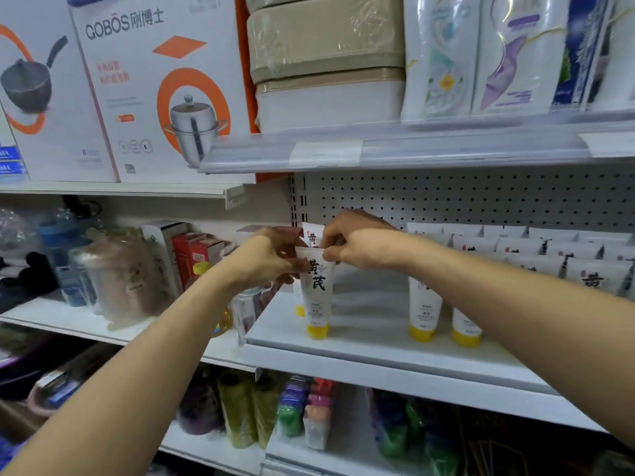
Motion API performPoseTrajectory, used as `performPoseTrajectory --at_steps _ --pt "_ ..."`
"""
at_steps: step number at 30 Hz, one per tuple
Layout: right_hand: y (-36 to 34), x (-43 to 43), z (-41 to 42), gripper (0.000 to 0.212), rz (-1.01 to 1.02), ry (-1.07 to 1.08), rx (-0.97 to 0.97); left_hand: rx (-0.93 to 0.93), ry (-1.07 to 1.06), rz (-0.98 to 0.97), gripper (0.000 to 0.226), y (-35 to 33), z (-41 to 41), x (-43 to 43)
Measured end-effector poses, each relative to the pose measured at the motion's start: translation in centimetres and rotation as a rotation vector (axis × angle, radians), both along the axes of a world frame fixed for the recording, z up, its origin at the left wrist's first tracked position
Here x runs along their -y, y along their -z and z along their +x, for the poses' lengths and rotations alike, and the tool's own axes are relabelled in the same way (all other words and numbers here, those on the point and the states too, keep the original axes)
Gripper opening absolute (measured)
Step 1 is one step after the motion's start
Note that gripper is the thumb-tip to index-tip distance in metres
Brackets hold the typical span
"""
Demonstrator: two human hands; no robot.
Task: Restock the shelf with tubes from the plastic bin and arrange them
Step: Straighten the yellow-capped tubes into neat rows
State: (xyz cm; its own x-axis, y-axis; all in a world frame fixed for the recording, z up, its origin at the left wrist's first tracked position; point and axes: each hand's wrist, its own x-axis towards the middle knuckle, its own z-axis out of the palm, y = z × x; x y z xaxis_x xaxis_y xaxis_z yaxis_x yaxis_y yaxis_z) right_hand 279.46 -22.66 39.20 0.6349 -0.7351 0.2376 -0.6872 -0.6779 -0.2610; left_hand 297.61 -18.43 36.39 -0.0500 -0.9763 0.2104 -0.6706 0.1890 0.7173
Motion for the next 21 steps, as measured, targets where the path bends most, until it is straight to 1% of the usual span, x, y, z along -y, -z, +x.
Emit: performPoseTrajectory --at_steps 1,3,6,11,15,21 --pt "-0.4 0.1 -0.9 0.011 0.017 0.012 0.002 -0.002 0.007 -0.023 0.027 -0.1 -0.9 0.2" --pt "-1.3 0.4 -2.7 0.015 0.045 0.053 0.021 0.024 0.023 -0.065 0.018 -0.2 -2.7 0.8" --pt "-2.6 0.6 -6.0 0.021 0.098 0.112 0.011 0.083 0.046 -0.081 0.01 -0.1 -5.2 2.0" --pt "-2.7 0.4 -9.9 0.028 0.119 0.197 -0.213 0.149 0.065 -0.071 0.014 0.2 -8.2 3.8" --pt "-1.5 0.7 -11.1 0.022 0.157 0.228 -0.196 0.155 0.073 -0.073 0.01 0.5 -9.2 4.5" --pt "-0.5 1.2 -11.5 0.011 0.127 0.204 -0.147 0.111 0.085 -0.058 0.012 0.5 -9.2 4.7"
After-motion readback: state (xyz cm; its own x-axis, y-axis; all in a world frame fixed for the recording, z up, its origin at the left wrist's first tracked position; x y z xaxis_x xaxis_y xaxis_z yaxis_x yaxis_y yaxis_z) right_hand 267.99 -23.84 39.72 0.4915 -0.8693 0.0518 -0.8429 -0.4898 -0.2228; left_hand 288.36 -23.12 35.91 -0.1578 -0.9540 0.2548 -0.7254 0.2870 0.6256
